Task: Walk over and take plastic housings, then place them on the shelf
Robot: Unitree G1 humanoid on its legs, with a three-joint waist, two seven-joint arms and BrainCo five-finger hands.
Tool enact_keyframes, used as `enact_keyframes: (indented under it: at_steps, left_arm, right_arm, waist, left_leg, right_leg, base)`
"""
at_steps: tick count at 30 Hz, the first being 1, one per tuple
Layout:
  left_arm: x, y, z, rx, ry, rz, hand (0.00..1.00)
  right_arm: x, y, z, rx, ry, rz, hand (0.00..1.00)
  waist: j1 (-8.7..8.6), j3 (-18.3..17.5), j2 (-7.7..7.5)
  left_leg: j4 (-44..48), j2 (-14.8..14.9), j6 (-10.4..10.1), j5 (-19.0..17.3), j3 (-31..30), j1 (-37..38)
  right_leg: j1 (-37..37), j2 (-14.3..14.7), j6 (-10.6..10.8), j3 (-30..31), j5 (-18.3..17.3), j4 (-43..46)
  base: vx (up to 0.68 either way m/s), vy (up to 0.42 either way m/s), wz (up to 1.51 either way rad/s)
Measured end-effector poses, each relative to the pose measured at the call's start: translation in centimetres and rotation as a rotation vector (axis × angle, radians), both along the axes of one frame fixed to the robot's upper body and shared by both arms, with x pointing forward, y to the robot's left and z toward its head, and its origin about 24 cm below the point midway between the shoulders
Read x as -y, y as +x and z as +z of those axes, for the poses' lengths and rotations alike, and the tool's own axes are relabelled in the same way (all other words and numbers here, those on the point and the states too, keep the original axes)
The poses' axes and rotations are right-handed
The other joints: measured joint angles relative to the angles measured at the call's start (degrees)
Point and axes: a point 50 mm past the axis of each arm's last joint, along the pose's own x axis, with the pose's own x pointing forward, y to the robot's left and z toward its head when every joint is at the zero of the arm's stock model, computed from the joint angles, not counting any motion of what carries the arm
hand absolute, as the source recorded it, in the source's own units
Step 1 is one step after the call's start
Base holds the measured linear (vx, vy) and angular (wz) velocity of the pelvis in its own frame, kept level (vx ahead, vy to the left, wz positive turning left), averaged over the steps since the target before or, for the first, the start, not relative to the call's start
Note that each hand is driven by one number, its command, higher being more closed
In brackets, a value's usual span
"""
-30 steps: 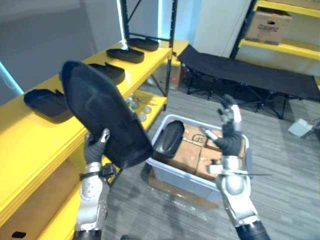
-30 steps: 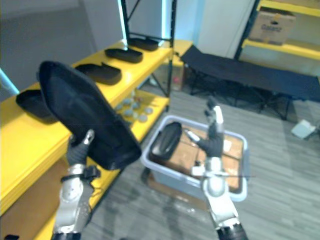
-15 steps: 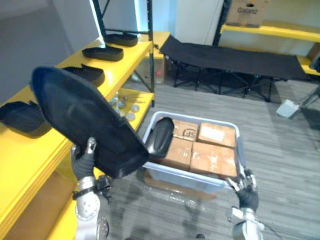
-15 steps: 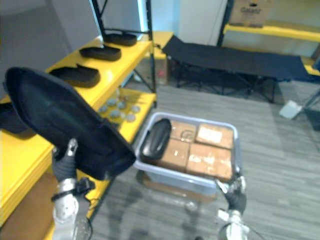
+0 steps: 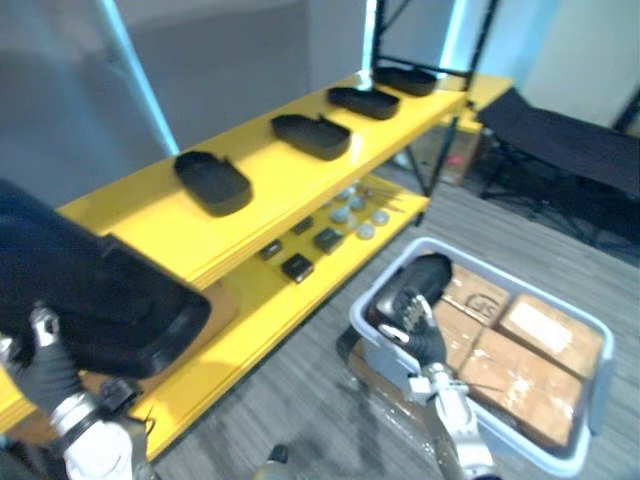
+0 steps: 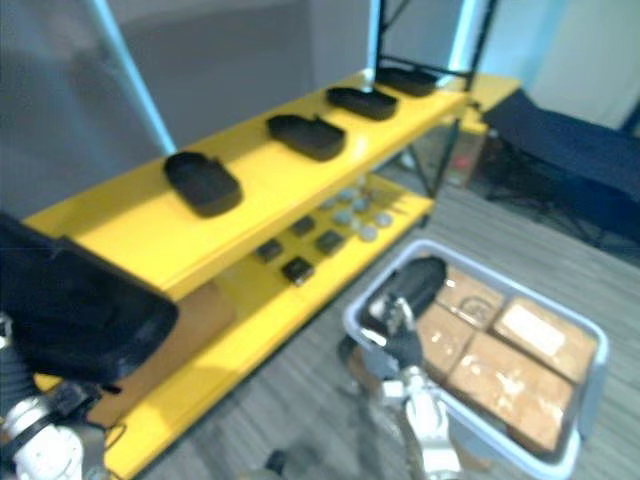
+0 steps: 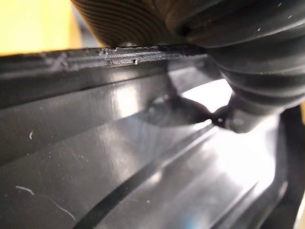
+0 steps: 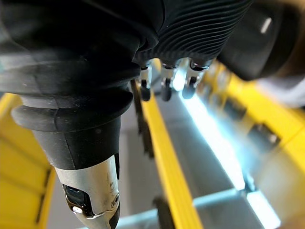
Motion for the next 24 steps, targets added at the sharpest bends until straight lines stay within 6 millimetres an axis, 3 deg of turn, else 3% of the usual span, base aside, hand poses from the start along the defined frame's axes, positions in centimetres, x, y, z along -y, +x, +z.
enact_keyframes:
  at_steps: [2, 5, 8, 10, 13, 14, 17, 19, 22, 24]
  left_arm:
    - [0.0, -1.1, -0.5, -0.033, -0.002, 0.012, 1.00]
    - [0.1, -1.0, -0.3, 0.007, -0.007, -0.023, 1.00]
    - [0.6, 0.1, 0.2, 0.048, 0.011, -0.098, 1.00]
    - [1.4, 1.2, 0.4, 0.087, -0.003, -0.181, 1.00]
    - [1.8, 1.2, 1.1, 0.106, 0.022, -0.212, 1.00]
    - [1.8, 1.2, 1.3, 0.111, 0.029, -0.216, 1.00]
    - [2.3, 2.3, 2.4, 0.142, 0.080, -0.309, 1.00]
    - [2.8, 3.7, 3.3, 0.163, 0.132, -0.406, 1.00]
    - [3.0, 4.5, 3.7, 0.166, 0.149, -0.450, 1.00]
    - [3.3, 4.6, 3.2, 0.157, 0.125, -0.456, 1.00]
  right_arm:
    - [-1.1, 0.8, 0.8, 0.033, 0.002, 0.048, 0.00]
    - [-2.2, 0.8, 0.8, 0.024, 0.009, 0.087, 0.00]
    - [-2.1, 0.3, 0.2, -0.018, 0.006, 0.079, 0.00]
    - [-1.4, -0.3, -0.1, -0.037, -0.034, 0.057, 0.00]
    - [-1.0, -0.2, 0.0, -0.034, -0.060, 0.048, 0.00]
    - [-0.9, -0.2, 0.0, -0.033, -0.057, 0.047, 0.00]
    - [0.2, -1.0, -0.1, -0.037, -0.050, 0.007, 0.00]
    - [1.4, -1.4, -0.1, -0.020, -0.050, -0.042, 0.00]
    - [1.5, -1.0, 0.6, 0.033, -0.050, -0.042, 0.00]
    - [1.3, -0.7, 1.0, 0.053, -0.053, -0.024, 0.00]
  waist:
    - [0.16, 0.72, -0.29]
    - [0.02, 1.98, -0.15]
    - [-0.42, 2.28, -0.47]
    - [-0.68, 2.54, -0.42]
    - [-0.35, 4.55, -0.51]
    - [-0.41, 4.82, -0.50]
    - [-1.63, 5.60, -0.83]
    - [-3.29, 5.93, -1.40]
    - [-3.32, 6.68, -2.28]
    - [-3.32, 7.07, -1.63]
  left_leg:
    - [0.48, 0.00, 0.28, -0.33, 0.09, 0.88]
    - [4.48, -0.31, 0.84, -2.10, 0.21, 0.39]
    - [5.13, -0.75, 1.44, -1.90, -0.01, -1.24]
    - [3.63, -0.72, 1.71, 0.68, 1.34, -2.28]
    - [1.91, -1.62, 1.70, 2.32, 1.28, -2.37]
    - [1.75, -1.87, 1.82, 2.49, 1.25, -2.51]
    - [1.39, -3.50, 1.98, 3.66, -1.92, -3.54]
    - [0.05, -3.95, 2.16, 5.51, -4.29, -4.24]
    - [-0.33, -4.57, 1.96, 6.34, -4.82, -4.41]
    - [-0.27, -4.32, 1.88, 6.84, -4.39, -4.38]
  right_leg:
    - [0.22, -0.49, 0.17, 0.27, -1.19, 1.85]
    - [2.52, -0.45, 0.07, -1.42, -1.90, 2.23]
    - [4.24, -0.46, 0.22, -4.90, -2.97, 2.31]
    - [4.78, -0.90, 0.60, -8.26, -3.45, 3.05]
    - [4.63, -2.29, 0.35, -9.55, -3.92, 5.14]
    - [4.45, -2.71, 0.28, -9.51, -4.34, 5.91]
    - [3.49, -3.79, -4.08, -6.16, -7.34, 10.44]
    - [2.03, -4.11, -4.27, -1.32, -7.64, 14.48]
    - [1.94, -4.67, -2.90, -0.92, -9.57, 15.05]
    - [2.01, -4.35, -2.26, -0.29, -10.02, 14.47]
  base:
    - [0.02, -0.003, -0.04]
    - [-0.01, 0.000, 0.13]
    - [-0.05, -0.016, 0.59]
    - [-0.03, -0.012, 0.83]
    - [0.00, 0.042, 0.38]
    - [0.00, 0.035, 0.27]
    - [0.01, 0.014, 0.64]
    - [0.00, -0.011, 0.78]
    - [0.00, -0.053, 0.16]
    - [-0.04, -0.044, -0.10]
